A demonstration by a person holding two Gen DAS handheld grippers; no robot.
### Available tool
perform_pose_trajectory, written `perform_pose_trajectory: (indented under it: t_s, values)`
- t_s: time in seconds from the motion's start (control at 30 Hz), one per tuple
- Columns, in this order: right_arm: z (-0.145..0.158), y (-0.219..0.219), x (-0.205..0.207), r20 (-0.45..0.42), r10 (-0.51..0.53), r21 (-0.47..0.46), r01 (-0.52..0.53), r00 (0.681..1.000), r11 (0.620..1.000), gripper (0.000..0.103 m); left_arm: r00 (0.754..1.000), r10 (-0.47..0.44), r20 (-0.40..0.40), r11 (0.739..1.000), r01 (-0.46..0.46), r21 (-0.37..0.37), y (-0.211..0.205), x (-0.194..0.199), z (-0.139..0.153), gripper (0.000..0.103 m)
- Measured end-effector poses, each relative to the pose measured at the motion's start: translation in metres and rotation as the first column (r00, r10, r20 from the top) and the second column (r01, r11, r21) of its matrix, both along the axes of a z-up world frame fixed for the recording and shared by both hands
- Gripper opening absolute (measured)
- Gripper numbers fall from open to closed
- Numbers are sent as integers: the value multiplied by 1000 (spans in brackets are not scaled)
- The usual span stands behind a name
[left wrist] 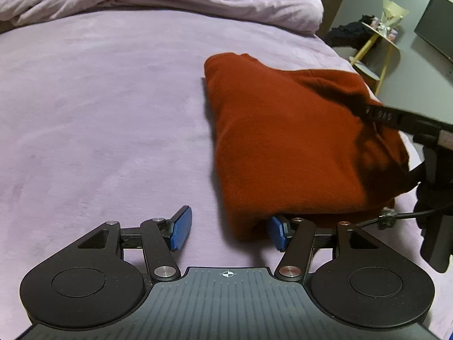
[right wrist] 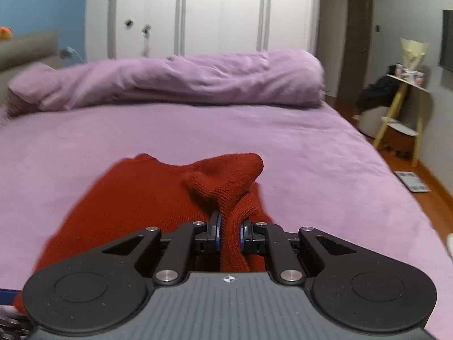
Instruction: Fold small clothes
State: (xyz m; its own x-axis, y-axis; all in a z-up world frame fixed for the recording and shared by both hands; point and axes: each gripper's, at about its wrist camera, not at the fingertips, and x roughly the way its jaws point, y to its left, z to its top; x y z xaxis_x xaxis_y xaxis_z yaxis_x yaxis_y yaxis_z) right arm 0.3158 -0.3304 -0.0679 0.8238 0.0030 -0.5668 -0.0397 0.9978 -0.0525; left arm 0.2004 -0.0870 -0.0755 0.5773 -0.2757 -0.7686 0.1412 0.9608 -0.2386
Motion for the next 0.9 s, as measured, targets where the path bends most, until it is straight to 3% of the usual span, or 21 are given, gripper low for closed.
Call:
perform_pose_trajectory:
  t_s: [0.1,0.17,0.23,0.33,0.47,0.57,0.7,0.9]
  values:
    - [-13,-16,4,-51,-5,51,8,999,999,14,1000,1,-17,1000,-1,1,-5,6,-5,60]
    - [-11,-27,0,-56,-27,141,35,998,989,24,1000,14,-21,1000,-15,-9,-3,7,-6,60]
    - [-4,-48,-21,-34,-62,246,68,998,967,41,999,28,-26,999,-29,-20,0,7,-6,60]
    - [-6,-77,-65,-41,-111,403,118,993,908,51,999,38,-28,999,-39,-32,0,7,-5,60]
    - [-26,-89,-120,-100,-108,535,145,989,832,51,999,47,-26,999,-47,-14,-4,7,-4,60]
    - [-35,-87,-125,-103,-54,619,106,993,778,51,997,68,-39,998,-69,-6,-6,7,-2,60]
    - [-42,-74,-105,-150,-56,604,136,987,785,51,995,91,-40,996,-91,0,-7,6,2,60]
    - [-57,-80,-90,-206,-102,729,222,973,648,20,996,84,-24,996,-84,24,-7,6,7,60]
